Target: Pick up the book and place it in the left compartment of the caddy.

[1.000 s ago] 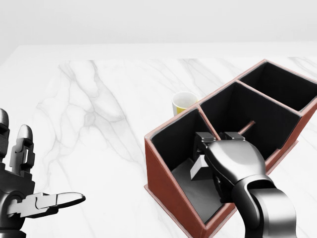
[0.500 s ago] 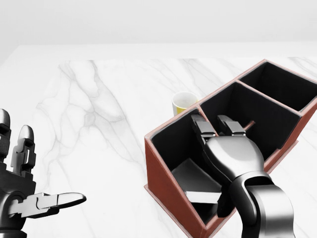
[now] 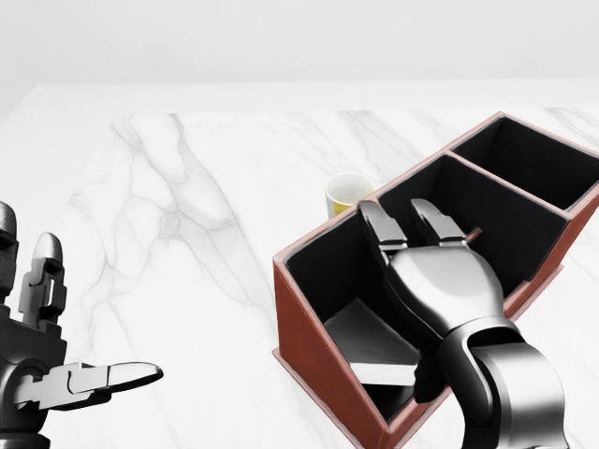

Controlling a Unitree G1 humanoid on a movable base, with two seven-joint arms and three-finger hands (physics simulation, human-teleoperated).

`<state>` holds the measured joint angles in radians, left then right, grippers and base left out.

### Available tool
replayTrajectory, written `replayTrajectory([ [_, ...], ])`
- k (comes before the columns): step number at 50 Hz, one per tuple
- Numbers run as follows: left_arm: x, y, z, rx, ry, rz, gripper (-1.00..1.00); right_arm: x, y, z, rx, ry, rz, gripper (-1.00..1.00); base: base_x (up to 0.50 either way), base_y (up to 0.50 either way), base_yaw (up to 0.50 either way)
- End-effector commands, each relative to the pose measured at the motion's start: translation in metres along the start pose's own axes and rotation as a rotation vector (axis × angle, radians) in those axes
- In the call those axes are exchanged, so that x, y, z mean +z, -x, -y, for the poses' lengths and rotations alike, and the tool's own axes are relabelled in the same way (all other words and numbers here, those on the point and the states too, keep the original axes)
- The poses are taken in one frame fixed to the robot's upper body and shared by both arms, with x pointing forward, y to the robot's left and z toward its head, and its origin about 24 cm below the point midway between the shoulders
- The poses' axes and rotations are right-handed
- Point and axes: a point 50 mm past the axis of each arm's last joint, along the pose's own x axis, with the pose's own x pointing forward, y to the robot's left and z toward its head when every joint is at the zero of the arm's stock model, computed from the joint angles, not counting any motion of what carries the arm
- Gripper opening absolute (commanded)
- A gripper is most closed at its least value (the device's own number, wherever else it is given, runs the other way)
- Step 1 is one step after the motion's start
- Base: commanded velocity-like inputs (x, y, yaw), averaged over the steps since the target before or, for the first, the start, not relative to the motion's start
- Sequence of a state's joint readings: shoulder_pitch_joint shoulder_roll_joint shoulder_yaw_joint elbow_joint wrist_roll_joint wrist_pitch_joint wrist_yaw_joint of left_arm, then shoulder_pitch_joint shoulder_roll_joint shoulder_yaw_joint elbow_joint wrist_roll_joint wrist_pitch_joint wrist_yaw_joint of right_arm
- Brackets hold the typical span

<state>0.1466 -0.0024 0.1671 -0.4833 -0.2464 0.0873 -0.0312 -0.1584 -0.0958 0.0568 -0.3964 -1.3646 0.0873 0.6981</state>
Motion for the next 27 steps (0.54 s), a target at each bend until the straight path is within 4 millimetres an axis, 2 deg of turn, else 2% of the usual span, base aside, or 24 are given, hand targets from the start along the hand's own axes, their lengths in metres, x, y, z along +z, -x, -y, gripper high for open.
replayTrajectory([
  [1,-0.001,0.0,-0.001,0.003,0.002,-0.006,1.0,0.022,0.016,0.037,-0.12,0.161,0.23,1.0,0.0,0.0,0.0],
  [5,-0.002,-0.001,-0.001,0.005,0.002,-0.009,1.0,0.045,0.046,0.075,-0.232,0.376,0.472,1.0,0.0,0.0,0.0],
  [11,-0.002,-0.001,-0.001,0.005,0.003,-0.008,1.0,0.053,0.078,0.109,-0.337,0.542,0.595,1.0,0.0,0.0,0.0],
  [21,-0.001,0.0,-0.001,0.004,0.003,-0.004,1.0,0.057,0.115,0.134,-0.536,0.633,0.613,1.0,0.0,0.0,0.0],
  [27,-0.003,0.001,0.0,-0.002,0.001,-0.015,1.0,0.051,0.116,0.121,-0.59,0.558,0.516,1.0,0.0,0.0,0.0],
])
